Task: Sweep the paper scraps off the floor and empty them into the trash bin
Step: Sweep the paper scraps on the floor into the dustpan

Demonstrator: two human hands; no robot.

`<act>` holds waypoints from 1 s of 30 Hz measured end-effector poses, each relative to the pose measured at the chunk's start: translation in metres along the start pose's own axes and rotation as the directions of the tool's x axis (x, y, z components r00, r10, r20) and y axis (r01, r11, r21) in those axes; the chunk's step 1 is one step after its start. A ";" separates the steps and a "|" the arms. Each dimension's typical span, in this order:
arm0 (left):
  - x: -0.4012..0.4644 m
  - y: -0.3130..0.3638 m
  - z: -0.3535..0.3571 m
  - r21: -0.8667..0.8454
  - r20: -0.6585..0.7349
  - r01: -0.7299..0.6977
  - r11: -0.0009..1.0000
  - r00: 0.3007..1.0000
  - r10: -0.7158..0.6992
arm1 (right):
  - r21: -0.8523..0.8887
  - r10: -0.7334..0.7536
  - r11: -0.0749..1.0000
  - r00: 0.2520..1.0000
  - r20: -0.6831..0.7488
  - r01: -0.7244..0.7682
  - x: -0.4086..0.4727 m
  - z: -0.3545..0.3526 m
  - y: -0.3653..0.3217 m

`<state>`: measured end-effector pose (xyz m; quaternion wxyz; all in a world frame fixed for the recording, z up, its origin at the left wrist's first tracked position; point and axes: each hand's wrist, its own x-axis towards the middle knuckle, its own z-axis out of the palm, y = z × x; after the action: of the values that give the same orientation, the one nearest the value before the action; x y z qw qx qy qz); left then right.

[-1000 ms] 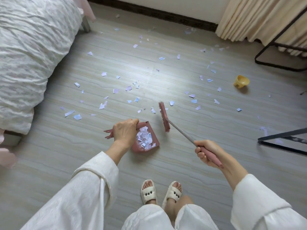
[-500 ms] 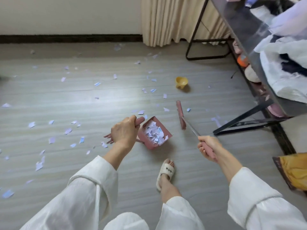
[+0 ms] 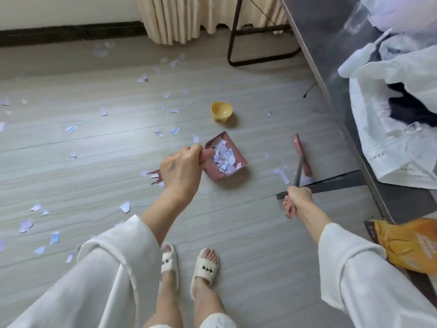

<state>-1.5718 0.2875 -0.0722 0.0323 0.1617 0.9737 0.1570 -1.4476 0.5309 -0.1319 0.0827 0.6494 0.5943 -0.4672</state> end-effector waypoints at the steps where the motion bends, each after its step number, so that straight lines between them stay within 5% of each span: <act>1: 0.012 0.004 0.006 -0.002 -0.011 -0.015 1.000 1.000 0.015 | 0.004 0.004 1.000 1.000 -0.011 -0.004 0.012 0.000 -0.005; 8: 0.073 -0.004 0.016 0.039 -0.014 -0.033 0.999 0.999 0.034 | 0.081 0.106 0.991 0.994 0.009 -0.107 0.048 0.002 -0.021; 19: 0.135 -0.028 -0.015 0.135 0.147 -0.104 0.985 0.986 0.083 | 0.114 0.167 0.976 0.973 0.157 -0.186 -0.021 0.014 -0.106; 30: 0.164 -0.003 -0.003 0.254 0.267 -0.217 0.943 0.952 0.147 | 0.111 0.155 0.982 0.987 -0.038 -0.150 0.012 0.011 -0.087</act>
<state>-1.7278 0.3376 -0.0719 0.1140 0.2727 0.9553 -0.0013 -1.5287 0.5563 -0.1082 0.0694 0.7073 0.5183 -0.4757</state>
